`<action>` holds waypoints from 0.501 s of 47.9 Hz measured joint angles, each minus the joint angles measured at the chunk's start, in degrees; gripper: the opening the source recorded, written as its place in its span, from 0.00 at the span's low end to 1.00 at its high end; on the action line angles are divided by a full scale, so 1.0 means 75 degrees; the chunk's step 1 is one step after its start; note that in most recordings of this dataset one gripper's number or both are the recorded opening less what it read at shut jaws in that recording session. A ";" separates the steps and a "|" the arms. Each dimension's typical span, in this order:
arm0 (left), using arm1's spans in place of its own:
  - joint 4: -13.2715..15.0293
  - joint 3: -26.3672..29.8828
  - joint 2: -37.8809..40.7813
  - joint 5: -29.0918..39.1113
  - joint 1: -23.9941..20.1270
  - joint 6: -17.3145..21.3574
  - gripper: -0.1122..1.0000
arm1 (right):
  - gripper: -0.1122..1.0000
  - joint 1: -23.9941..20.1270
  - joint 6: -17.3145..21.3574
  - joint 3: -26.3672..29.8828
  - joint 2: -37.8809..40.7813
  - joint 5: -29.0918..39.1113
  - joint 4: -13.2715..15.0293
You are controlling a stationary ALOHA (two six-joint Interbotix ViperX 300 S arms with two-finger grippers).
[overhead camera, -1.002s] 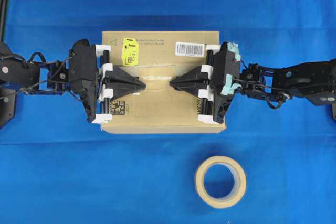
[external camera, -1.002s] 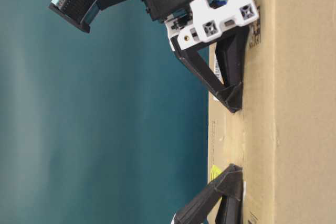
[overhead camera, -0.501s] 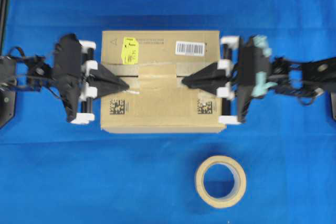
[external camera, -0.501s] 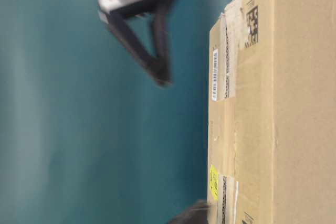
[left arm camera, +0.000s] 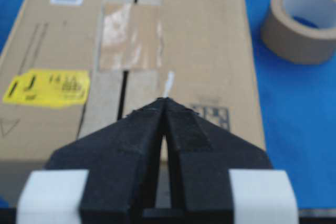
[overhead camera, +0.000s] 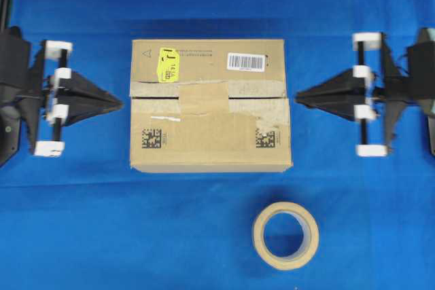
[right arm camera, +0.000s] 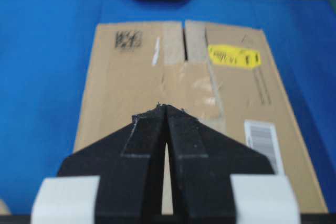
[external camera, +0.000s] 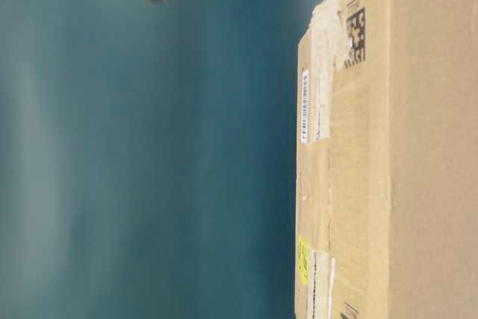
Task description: Apply tape along the seams of the closed cardboard box to seal it securely.
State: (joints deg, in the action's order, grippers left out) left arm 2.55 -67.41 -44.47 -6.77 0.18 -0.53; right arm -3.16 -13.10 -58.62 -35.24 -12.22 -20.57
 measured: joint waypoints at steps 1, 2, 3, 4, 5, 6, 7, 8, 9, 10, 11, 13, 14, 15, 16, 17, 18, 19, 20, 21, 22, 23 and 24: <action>-0.0012 -0.0059 -0.0164 0.0117 0.0000 0.0000 0.10 | 0.09 0.0000 0.0000 -0.0047 -0.0105 0.0059 0.0012; -0.0012 -0.0105 -0.0316 0.0187 0.0000 0.0000 0.10 | 0.09 0.0000 0.0000 -0.0105 -0.0211 0.0129 0.0000; -0.0012 -0.0164 -0.0445 0.0246 0.0000 0.0000 0.10 | 0.09 0.0012 0.0000 -0.0164 -0.0305 0.0176 0.0012; 0.0000 -0.0211 -0.0563 0.0293 -0.0012 0.0000 0.10 | 0.09 0.0012 0.0000 -0.0223 -0.0387 0.0223 0.0000; 0.0000 -0.0258 -0.0691 0.0352 0.0000 0.0000 0.10 | 0.09 0.0023 0.0000 -0.0270 -0.0457 0.0258 0.0000; -0.0012 -0.0316 -0.0809 0.0410 -0.0012 0.0000 0.10 | 0.09 0.0047 0.0000 -0.0328 -0.0527 0.0281 0.0012; -0.0012 -0.0363 -0.0914 0.0457 -0.0012 0.0000 0.10 | 0.09 0.0047 0.0000 -0.0398 -0.0598 0.0305 0.0012; -0.0012 -0.0410 -0.1020 0.0492 -0.0012 0.0000 0.10 | 0.09 0.0070 0.0000 -0.0492 -0.0691 0.0328 0.0000; 0.0000 -0.0457 -0.1113 0.0527 -0.0012 0.0000 0.10 | 0.09 0.0082 0.0000 -0.0574 -0.0773 0.0340 0.0000; -0.0012 -0.0492 -0.1207 0.0563 0.0000 0.0000 0.10 | 0.09 0.0094 0.0000 -0.0645 -0.0844 0.0340 0.0000; -0.0012 -0.0551 -0.1348 0.0633 -0.0012 0.0000 0.10 | 0.09 0.0105 0.0000 -0.0715 -0.0902 0.0340 0.0000; -0.0012 -0.0645 -0.1547 0.0738 -0.0012 0.0000 0.10 | 0.10 0.0129 0.0012 -0.0832 -0.1020 0.0352 0.0012; -0.0012 -0.0691 -0.1652 0.0773 -0.0012 0.0000 0.10 | 0.09 0.0141 0.0023 -0.0902 -0.1078 0.0352 0.0012; -0.0012 -0.0750 -0.1746 0.0832 -0.0012 0.0000 0.10 | 0.09 0.0152 0.0035 -0.0973 -0.1113 0.0352 0.0000; -0.0012 -0.0785 -0.1840 0.0891 -0.0012 0.0000 0.10 | 0.09 0.0164 0.0047 -0.1043 -0.1148 0.0352 0.0000; -0.0012 -0.0820 -0.1910 0.0937 -0.0012 0.0000 0.10 | 0.09 0.0187 0.0047 -0.1102 -0.1195 0.0352 0.0000; -0.0012 -0.0855 -0.1969 0.0984 0.0000 0.0000 0.10 | 0.09 0.0199 0.0047 -0.1148 -0.1230 0.0363 0.0000; -0.0012 -0.0879 -0.2027 0.1020 -0.0012 0.0000 0.10 | 0.09 0.0199 0.0047 -0.1207 -0.1254 0.0375 0.0000; -0.0012 -0.0937 -0.2098 0.1066 -0.0012 0.0000 0.10 | 0.09 0.0211 0.0047 -0.1277 -0.1289 0.0375 0.0000; -0.0012 -0.0984 -0.2168 0.1125 -0.0012 0.0000 0.10 | 0.09 0.0211 0.0047 -0.1324 -0.1301 0.0387 0.0000; -0.0012 -0.1020 -0.2227 0.1160 -0.0012 0.0000 0.10 | 0.09 0.0211 0.0047 -0.1348 -0.1312 0.0387 0.0000; -0.0012 -0.1066 -0.2273 0.1195 0.0000 0.0000 0.10 | 0.09 0.0211 0.0047 -0.1383 -0.1324 0.0398 0.0000; -0.0012 -0.1102 -0.2320 0.1230 -0.0012 0.0000 0.10 | 0.09 0.0211 0.0047 -0.1418 -0.1324 0.0410 0.0000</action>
State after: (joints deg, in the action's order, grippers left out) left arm 2.46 -75.67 -61.88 2.46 0.09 -0.53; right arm -1.58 -12.74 -69.26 -45.18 -9.14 -20.57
